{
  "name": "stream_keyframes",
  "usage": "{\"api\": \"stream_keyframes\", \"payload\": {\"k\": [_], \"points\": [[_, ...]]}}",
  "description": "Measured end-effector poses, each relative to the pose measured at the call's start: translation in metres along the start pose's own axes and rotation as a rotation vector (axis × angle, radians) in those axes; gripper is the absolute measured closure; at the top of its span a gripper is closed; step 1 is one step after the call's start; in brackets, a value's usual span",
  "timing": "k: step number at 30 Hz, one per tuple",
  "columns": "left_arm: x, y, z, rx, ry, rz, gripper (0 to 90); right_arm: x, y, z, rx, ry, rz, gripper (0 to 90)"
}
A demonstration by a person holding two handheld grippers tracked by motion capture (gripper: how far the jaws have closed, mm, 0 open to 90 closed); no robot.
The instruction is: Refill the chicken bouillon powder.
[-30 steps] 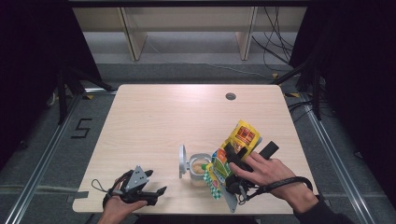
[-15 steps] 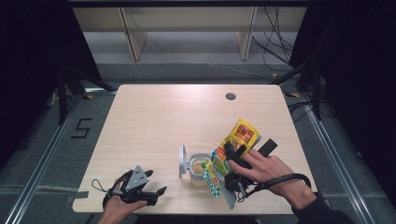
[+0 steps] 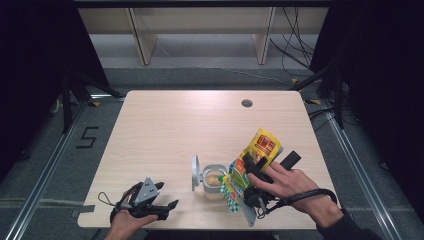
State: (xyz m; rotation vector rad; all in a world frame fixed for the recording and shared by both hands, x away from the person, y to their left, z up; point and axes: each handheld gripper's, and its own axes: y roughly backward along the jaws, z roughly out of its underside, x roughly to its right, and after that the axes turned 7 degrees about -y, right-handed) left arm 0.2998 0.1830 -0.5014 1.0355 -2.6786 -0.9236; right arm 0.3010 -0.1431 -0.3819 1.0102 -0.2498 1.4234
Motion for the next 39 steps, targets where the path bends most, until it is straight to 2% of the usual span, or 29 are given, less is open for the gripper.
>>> {"api": "stream_keyframes", "payload": {"k": [2,3,5,6,8,9,10,11,14,15,18,19,20,21,25,26,27,28,29,30,34,35,39], "points": [[0.0001,0.0001,0.0,-0.001,-0.002,0.0,22.2,0.0002,0.0003,-0.0013,-0.003,-0.006,0.001,61.7],[0.0,0.0001,-0.0001,-0.001,-0.005,0.0,22.2,-0.001,0.0007,-0.003,-0.01,-0.039,-0.008,61.7],[-0.0007,0.0006,-0.0004,-0.008,-0.004,0.011,22.2,0.0,-0.0001,-0.0037,-0.004,-0.033,-0.008,61.7],[0.0,0.0002,-0.0003,0.002,0.004,0.011,22.2,0.0024,-0.0015,-0.0031,0.01,0.002,0.001,61.7],[-0.0009,0.0005,-0.0003,-0.002,-0.011,0.003,22.2,0.0038,-0.0021,-0.0038,0.009,0.008,0.003,61.7],[-0.0004,0.0,-0.0001,-0.001,-0.002,0.005,22.2,0.0042,-0.0022,-0.0038,0.005,0.008,0.002,61.7],[-0.0002,0.0004,-0.0004,-0.001,0.002,0.014,22.2,0.0023,-0.0025,-0.0042,0.002,-0.032,-0.004,61.7],[0.0,0.0003,-0.0003,0.002,0.0,0.01,22.2,0.0049,-0.0036,-0.0035,0.007,0.007,0.001,61.7],[-0.0001,0.0005,-0.0003,0.001,0.001,0.011,22.3,0.0026,-0.005,-0.0027,-0.004,-0.034,-0.007,61.7],[-0.0002,0.0004,-0.0002,0.001,0.001,0.011,22.3,0.0045,-0.0062,-0.0015,0.002,0.003,0.002,61.7],[-0.0003,0.0006,-0.0004,-0.004,-0.002,0.014,22.3,0.0009,-0.006,0.0,-0.012,-0.043,-0.013,61.8],[-0.0004,0.0006,-0.0005,-0.002,-0.007,0.012,22.3,0.0009,-0.0067,0.0008,-0.006,-0.038,-0.009,61.8],[-0.0002,0.0006,-0.0005,-0.003,-0.005,0.013,22.2,0.0024,-0.0073,0.0021,-0.001,-0.002,-0.004,61.8],[-0.0002,0.0005,-0.0004,-0.002,-0.003,0.012,22.3,-0.0006,-0.0055,0.0019,-0.018,-0.045,-0.015,61.8],[-0.0001,0.0001,-0.0001,-0.003,-0.008,0.0,22.2,-0.0019,-0.0026,0.0035,-0.021,-0.049,-0.015,61.8],[-0.0006,0.0002,-0.0003,-0.003,-0.019,0.0,22.3,-0.0001,-0.003,0.0046,-0.009,-0.013,-0.005,61.8],[-0.0015,0.0003,-0.0006,-0.002,-0.034,0.001,22.2,0.0001,-0.0023,0.0045,-0.007,-0.009,-0.005,61.8],[-0.0014,0.0004,-0.0006,-0.002,-0.033,0.0,22.3,0.0007,-0.0014,0.004,-0.009,-0.004,-0.006,61.8],[0.0001,0.0001,-0.0001,-0.002,-0.006,0.0,22.3,-0.0001,-0.0003,0.0033,-0.014,-0.019,-0.009,61.8],[0.0,0.0002,-0.0001,-0.002,-0.007,-0.001,22.3,-0.0012,0.0007,0.0024,-0.018,-0.044,-0.01,61.8],[-0.0003,0.0006,-0.0004,0.0,0.0,0.007,22.3,0.0003,0.0001,0.0003,-0.011,-0.04,-0.008,61.9],[-0.0005,0.0008,-0.0005,-0.001,-0.002,0.007,22.3,0.0028,-0.0012,0.0003,0.002,-0.003,-0.003,62.4],[-0.0003,0.0007,-0.0004,0.0,0.0,0.008,22.3,0.004,-0.0033,-0.0026,0.011,-0.001,-0.007,62.4]]}}
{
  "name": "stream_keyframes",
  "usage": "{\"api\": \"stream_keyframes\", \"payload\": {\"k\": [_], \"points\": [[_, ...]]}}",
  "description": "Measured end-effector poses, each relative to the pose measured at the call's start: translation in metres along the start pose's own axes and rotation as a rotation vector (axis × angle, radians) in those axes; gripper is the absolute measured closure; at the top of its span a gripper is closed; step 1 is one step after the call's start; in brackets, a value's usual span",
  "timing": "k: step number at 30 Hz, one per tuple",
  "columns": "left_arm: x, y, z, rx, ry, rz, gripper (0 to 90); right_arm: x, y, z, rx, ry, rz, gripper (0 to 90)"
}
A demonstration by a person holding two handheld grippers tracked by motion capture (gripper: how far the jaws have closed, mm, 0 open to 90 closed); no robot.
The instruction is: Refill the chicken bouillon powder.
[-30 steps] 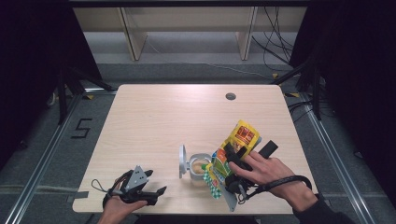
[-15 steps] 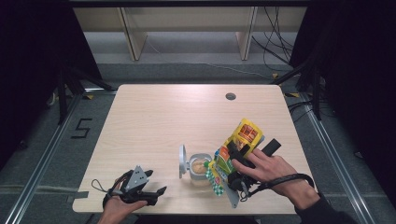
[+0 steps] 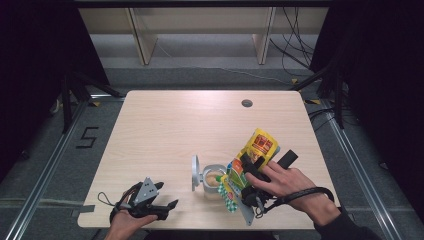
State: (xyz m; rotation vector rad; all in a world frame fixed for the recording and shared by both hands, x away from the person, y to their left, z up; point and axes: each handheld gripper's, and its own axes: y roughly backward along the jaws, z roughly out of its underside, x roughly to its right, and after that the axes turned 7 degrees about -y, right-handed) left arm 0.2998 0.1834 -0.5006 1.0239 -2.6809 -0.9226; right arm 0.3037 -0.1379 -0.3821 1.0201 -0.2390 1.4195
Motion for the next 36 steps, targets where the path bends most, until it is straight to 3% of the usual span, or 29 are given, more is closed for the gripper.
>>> {"api": "stream_keyframes", "payload": {"k": [2,3,4,5,6,7,8,14,15,16,19,21,23,24,25,26,28,29,30,31,33,34,36], "points": [[0.0,0.0001,0.0,0.0,0.0,0.0,22.3,0.001,-0.0015,-0.0005,0.003,0.002,0.003,62.5],[0.0,0.0001,-0.0001,0.001,0.0,-0.001,22.3,-0.0008,-0.0015,-0.0009,-0.005,-0.043,0.001,62.5],[-0.0002,0.0002,-0.0001,0.0,-0.001,0.0,22.3,0.0021,-0.0035,0.0003,0.003,0.002,0.006,62.5],[-0.0001,0.0002,0.0,0.0,0.0,0.0,22.3,0.0,-0.0033,0.0,-0.011,-0.039,-0.003,62.6],[-0.0002,0.0002,0.0,0.0,0.0,0.001,22.3,0.0023,-0.0049,0.0015,-0.005,0.001,0.003,62.6],[-0.0003,0.0002,-0.0001,0.0,-0.003,0.0,22.3,0.0022,-0.0052,0.0023,-0.007,0.0,0.002,62.6],[-0.0009,0.0004,-0.0002,-0.004,-0.014,-0.003,22.3,-0.0002,-0.0043,0.0021,-0.018,-0.041,-0.004,62.6],[0.0003,-0.0002,0.0002,0.002,0.003,0.002,22.3,-0.0019,-0.0036,0.0047,-0.025,-0.042,-0.01,62.7],[0.0002,-0.0002,0.0002,0.001,0.002,0.003,22.3,-0.0002,-0.0044,0.006,-0.015,-0.007,-0.004,62.7],[0.0003,-0.0002,0.0002,0.001,0.002,0.002,22.3,-0.0004,-0.0042,0.0065,-0.016,-0.005,-0.004,62.8],[0.0004,-0.0009,0.0003,0.003,0.004,-0.001,22.3,-0.0022,-0.0036,0.0082,-0.018,-0.011,-0.005,62.9],[0.0,-0.0007,0.0004,-0.001,-0.001,-0.003,22.3,-0.0045,-0.0013,0.0078,-0.031,-0.047,-0.013,63.0],[0.0001,-0.001,0.0005,0.002,-0.001,-0.007,22.3,-0.0042,-0.0006,0.008,-0.02,-0.04,-0.006,63.0],[0.0001,-0.001,0.0005,0.002,-0.001,-0.008,22.3,-0.0022,-0.0004,0.0083,-0.018,-0.004,-0.003,63.0],[0.0007,-0.0012,0.0005,0.008,0.006,-0.005,22.3,-0.0025,-0.0002,0.008,-0.017,-0.003,-0.002,63.0],[0.0008,-0.0004,0.0003,0.004,0.004,-0.006,22.3,-0.0049,0.0011,0.007,-0.019,-0.045,-0.004,63.0],[0.0003,-0.0002,0.0001,0.0,0.002,0.002,22.3,-0.0046,0.0025,0.0057,-0.022,-0.046,-0.007,63.0],[0.0004,-0.0002,0.0002,0.002,0.002,0.001,22.3,-0.0026,0.0014,0.0058,-0.007,-0.01,0.002,63.0],[0.0004,-0.0002,0.0002,0.002,0.002,0.001,22.3,-0.0022,0.0014,0.0053,-0.004,-0.008,0.003,63.0],[0.0004,-0.0002,0.0002,0.002,0.002,0.001,22.3,-0.0041,0.0022,0.0041,-0.012,-0.046,-0.001,63.0],[0.0006,-0.0005,0.0003,0.004,0.003,-0.004,22.3,-0.0032,0.0013,0.0032,-0.009,-0.042,0.0,63.0],[-0.0001,-0.0005,0.0004,-0.003,-0.004,-0.005,22.3,-0.0007,0.0,0.0033,-0.005,-0.005,0.0,63.0],[0.0006,-0.0004,0.0003,0.003,0.002,-0.001,22.3,-0.0003,-0.0019,0.0028,0.0,-0.01,0.005,63.0]]}}
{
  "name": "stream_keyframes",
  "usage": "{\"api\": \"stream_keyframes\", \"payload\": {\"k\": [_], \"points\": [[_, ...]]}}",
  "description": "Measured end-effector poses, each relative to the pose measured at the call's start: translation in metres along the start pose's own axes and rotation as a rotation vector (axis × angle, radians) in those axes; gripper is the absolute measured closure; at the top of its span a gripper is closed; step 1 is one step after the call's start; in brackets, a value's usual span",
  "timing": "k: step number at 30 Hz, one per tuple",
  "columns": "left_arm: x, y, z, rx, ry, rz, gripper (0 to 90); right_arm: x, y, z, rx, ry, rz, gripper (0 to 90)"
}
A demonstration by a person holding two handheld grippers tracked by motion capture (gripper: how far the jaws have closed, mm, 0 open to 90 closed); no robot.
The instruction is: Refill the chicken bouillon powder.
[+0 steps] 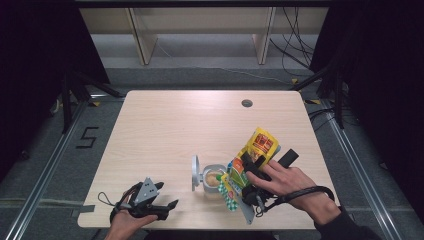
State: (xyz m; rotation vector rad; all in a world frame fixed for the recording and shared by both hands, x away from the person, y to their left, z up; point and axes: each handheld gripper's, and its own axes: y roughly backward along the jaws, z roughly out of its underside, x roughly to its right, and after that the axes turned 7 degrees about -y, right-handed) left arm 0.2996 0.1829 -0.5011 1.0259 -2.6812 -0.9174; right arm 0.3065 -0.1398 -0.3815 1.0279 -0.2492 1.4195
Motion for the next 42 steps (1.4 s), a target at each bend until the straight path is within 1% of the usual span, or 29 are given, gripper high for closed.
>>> {"api": "stream_keyframes", "payload": {"k": [1,2,3,4,5,6,7,12,13,14,15,16,18,20,21,23,26,27,28,29,30,31,32,33,34,38,39,41,42], "points": [[-0.0003,0.0003,-0.0001,-0.001,-0.002,0.001,22.3,-0.0011,0.0002,-0.001,-0.01,-0.029,-0.007,63.0],[-0.0009,0.0005,-0.0001,-0.005,-0.006,0.0,22.3,-0.0008,-0.0012,-0.001,-0.004,-0.029,-0.007,63.0],[-0.0016,0.0008,-0.0003,-0.007,-0.017,-0.002,22.3,0.0018,-0.0027,-0.0002,-0.002,0.008,-0.005,63.0],[-0.0022,0.001,-0.0004,-0.006,-0.03,-0.004,22.3,0.0,-0.0031,-0.0004,-0.005,-0.035,-0.008,63.0],[-0.0009,0.0006,-0.0002,-0.006,-0.007,0.0,22.3,0.0013,-0.005,0.0004,0.005,-0.024,-0.003,63.0],[-0.0006,0.0003,-0.0002,-0.002,-0.003,0.001,22.3,0.0001,-0.0044,0.0008,-0.018,-0.044,-0.013,63.1],[-0.0005,0.0004,-0.0002,-0.003,-0.003,0.002,22.3,0.0026,-0.0063,0.0021,-0.007,-0.003,-0.007,63.1],[-0.0004,0.0001,-0.0001,-0.002,-0.001,0.004,22.3,0.0013,-0.0053,0.0041,-0.012,-0.001,-0.011,63.1],[-0.0004,0.0002,-0.0001,-0.002,-0.002,0.003,22.3,-0.0012,-0.0038,0.0037,-0.017,-0.037,-0.012,63.1],[-0.0003,0.0002,-0.0001,-0.002,-0.002,0.003,22.3,-0.002,-0.0031,0.0041,-0.022,-0.045,-0.013,63.1],[-0.0003,0.0002,-0.0002,-0.001,-0.002,0.004,22.3,-0.0023,-0.002,0.0042,-0.027,-0.041,-0.018,63.1],[-0.0002,0.0002,-0.0002,-0.001,-0.002,0.003,22.3,-0.0009,-0.0026,0.0052,-0.015,-0.006,-0.011,63.1],[-0.0003,0.0002,-0.0002,-0.003,-0.002,0.002,22.3,-0.0033,0.0001,0.0044,-0.026,-0.04,-0.017,63.1],[-0.0003,0.0003,-0.0001,-0.001,-0.002,0.004,22.3,-0.0038,0.0011,0.0033,-0.023,-0.046,-0.015,63.1],[-0.0003,0.0002,-0.0001,-0.001,-0.002,0.003,22.3,-0.0013,0.0,0.0034,-0.009,-0.007,-0.01,63.1],[-0.0003,0.0002,-0.0001,-0.001,-0.002,0.003,22.3,-0.0033,0.0008,0.0009,-0.012,-0.048,-0.015,63.1],[-0.0006,0.0004,-0.0001,-0.003,-0.004,0.003,22.3,-0.0008,-0.0014,-0.0009,0.0,-0.036,-0.008,63.1],[-0.0007,0.0005,-0.0002,-0.004,-0.004,0.002,22.3,0.0025,-0.0028,-0.0006,0.007,0.005,-0.001,63.1],[-0.0008,0.0006,-0.0002,-0.003,-0.004,0.002,22.3,0.0011,-0.0027,-0.0014,-0.002,-0.034,-0.006,63.1],[-0.0008,0.0007,-0.0002,-0.003,-0.004,0.002,22.3,0.0018,-0.0028,-0.0014,-0.005,-0.032,-0.007,63.1],[-0.0008,0.0008,-0.0002,-0.002,-0.004,0.002,22.3,0.0045,-0.004,-0.0004,0.002,0.003,-0.003,63.1],[-0.0008,0.0008,-0.0003,-0.002,-0.004,0.001,22.3,0.0024,-0.0033,-0.0007,-0.011,-0.039,-0.01,63.1],[-0.0008,0.0008,-0.0003,-0.002,-0.004,0.002,22.3,0.003,-0.004,-0.0001,-0.013,-0.032,-0.009,63.1],[-0.0008,0.0008,-0.0003,-0.002,-0.004,0.001,22.3,0.0053,-0.0051,0.001,-0.007,0.004,-0.003,63.1],[-0.0008,0.0007,-0.0002,-0.003,-0.004,0.002,22.3,0.0021,-0.005,0.001,-0.011,-0.047,-0.008,63.1],[-0.0003,0.0003,0.0,-0.002,-0.002,0.002,22.3,0.0004,-0.0045,0.0037,-0.019,-0.044,-0.014,63.1],[-0.0004,0.0002,-0.0001,-0.003,-0.002,0.003,22.3,-0.0016,-0.0045,0.0038,-0.015,-0.071,-0.012,63.1],[-0.0005,0.0002,-0.0001,-0.005,-0.001,0.006,22.3,-0.0012,-0.0027,0.005,-0.028,-0.044,-0.017,63.1],[-0.0003,0.0001,-0.0001,-0.003,-0.001,0.003,22.4,0.0,-0.0031,0.006,-0.018,-0.009,-0.015,63.1]]}}
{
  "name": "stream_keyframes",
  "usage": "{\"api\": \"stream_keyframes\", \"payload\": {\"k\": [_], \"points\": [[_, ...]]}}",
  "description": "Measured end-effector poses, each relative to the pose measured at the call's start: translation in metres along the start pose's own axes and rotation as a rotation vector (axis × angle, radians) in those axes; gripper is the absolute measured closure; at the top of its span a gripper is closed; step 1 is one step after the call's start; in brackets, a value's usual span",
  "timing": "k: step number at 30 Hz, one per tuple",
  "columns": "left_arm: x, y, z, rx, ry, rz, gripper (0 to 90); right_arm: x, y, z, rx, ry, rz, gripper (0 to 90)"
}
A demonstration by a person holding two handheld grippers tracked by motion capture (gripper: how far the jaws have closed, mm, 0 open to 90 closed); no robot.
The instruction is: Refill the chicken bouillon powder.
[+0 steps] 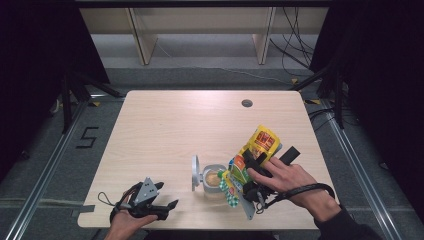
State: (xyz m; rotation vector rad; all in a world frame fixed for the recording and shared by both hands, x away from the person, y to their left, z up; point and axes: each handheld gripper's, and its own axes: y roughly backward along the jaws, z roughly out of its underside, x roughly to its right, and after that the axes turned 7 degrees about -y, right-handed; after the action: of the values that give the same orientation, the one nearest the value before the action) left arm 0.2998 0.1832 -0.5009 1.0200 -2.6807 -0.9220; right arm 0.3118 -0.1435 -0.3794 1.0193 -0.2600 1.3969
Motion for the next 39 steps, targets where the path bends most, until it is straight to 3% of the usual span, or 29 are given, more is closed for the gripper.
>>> {"api": "stream_keyframes", "payload": {"k": [1,2,3,5,6,7,8,9,12,13,18,19,21,22,25,28,30,31,33,34,36,37,39], "points": [[0.0003,-0.0002,0.0001,0.003,0.001,-0.005,22.3,-0.003,0.0014,-0.0003,-0.005,-0.039,-0.001,63.1],[-0.0002,-0.0004,0.0003,-0.002,-0.005,-0.008,22.4,-0.0034,0.0024,-0.0007,-0.003,-0.041,0.0,63.1],[0.0001,-0.0001,0.0002,-0.002,-0.005,-0.011,22.3,-0.0019,0.0023,0.0001,0.009,-0.006,0.002,63.1],[0.0,-0.0002,0.0002,-0.003,-0.007,-0.01,22.4,-0.0045,0.0045,-0.0019,0.007,-0.045,-0.001,63.1],[-0.0001,-0.0001,0.0001,-0.002,-0.011,-0.01,22.4,-0.0032,0.005,-0.0021,0.008,-0.021,0.002,63.1],[0.0001,-0.0001,0.0002,-0.002,-0.005,-0.01,22.3,-0.0046,0.0063,-0.0034,-0.001,-0.044,-0.003,63.1],[0.0001,-0.0001,0.0002,-0.002,-0.004,-0.011,22.4,-0.0041,0.0062,-0.0044,0.008,-0.033,0.01,63.2],[0.0001,-0.0002,0.0003,-0.002,-0.004,-0.011,22.4,-0.0011,0.0051,-0.0045,0.02,0.007,0.008,63.1],[-0.0001,-0.0001,0.0002,-0.002,-0.005,-0.008,22.4,0.0009,0.0042,-0.0064,0.024,0.011,0.01,63.1],[-0.0001,0.0,0.0,-0.001,-0.001,0.002,22.4,-0.0007,0.0046,-0.0077,0.016,-0.03,0.004,63.1],[-0.0007,0.0005,0.0,-0.002,-0.007,-0.003,22.3,0.0019,-0.0004,-0.0083,0.019,-0.03,0.005,63.1],[-0.0011,0.0007,-0.0001,-0.004,-0.012,-0.004,22.3,0.0039,-0.0016,-0.0073,0.024,-0.007,0.007,63.1],[-0.0013,0.0007,-0.0001,-0.003,-0.017,-0.005,22.4,0.0004,-0.003,-0.007,0.031,-0.075,0.007,63.1],[-0.001,0.0006,0.0,-0.003,-0.011,-0.004,22.4,0.0023,-0.0026,-0.0055,0.016,-0.037,0.002,63.2],[-0.0013,0.0007,-0.0002,-0.003,-0.017,-0.006,22.4,0.0006,-0.0025,-0.0033,0.011,-0.036,-0.001,63.1],[-0.0001,0.0,0.0001,0.001,-0.001,0.0,22.4,-0.0039,-0.0009,-0.002,0.009,-0.08,-0.001,63.2],[-0.0001,0.0,0.0,0.0,0.0,0.0,22.3,-0.0014,0.0003,-0.0003,0.004,-0.024,-0.002,63.2],[-0.0005,-0.0002,0.0002,-0.003,-0.005,-0.007,22.3,-0.004,0.0009,-0.0009,0.009,-0.062,0.002,63.2],[-0.0003,-0.0007,0.0004,0.0,-0.004,-0.011,22.4,-0.0026,0.0026,-0.0013,0.001,-0.028,0.0,63.2],[-0.0005,-0.0004,0.0002,-0.003,-0.005,-0.006,22.4,-0.005,0.0032,-0.0026,0.003,-0.068,-0.002,63.2],[-0.0004,-0.0003,0.0002,-0.003,-0.005,-0.007,22.4,-0.0005,0.0033,-0.0034,0.015,-0.003,0.007,63.2],[-0.0001,-0.0006,0.0003,0.001,-0.003,-0.01,22.4,-0.0028,0.0038,-0.0052,0.018,-0.048,0.003,63.2],[-0.0002,0.0001,0.0001,0.0,0.0,0.0,22.4,-0.0008,0.0041,-0.0075,0.017,-0.035,0.005,63.1]]}}
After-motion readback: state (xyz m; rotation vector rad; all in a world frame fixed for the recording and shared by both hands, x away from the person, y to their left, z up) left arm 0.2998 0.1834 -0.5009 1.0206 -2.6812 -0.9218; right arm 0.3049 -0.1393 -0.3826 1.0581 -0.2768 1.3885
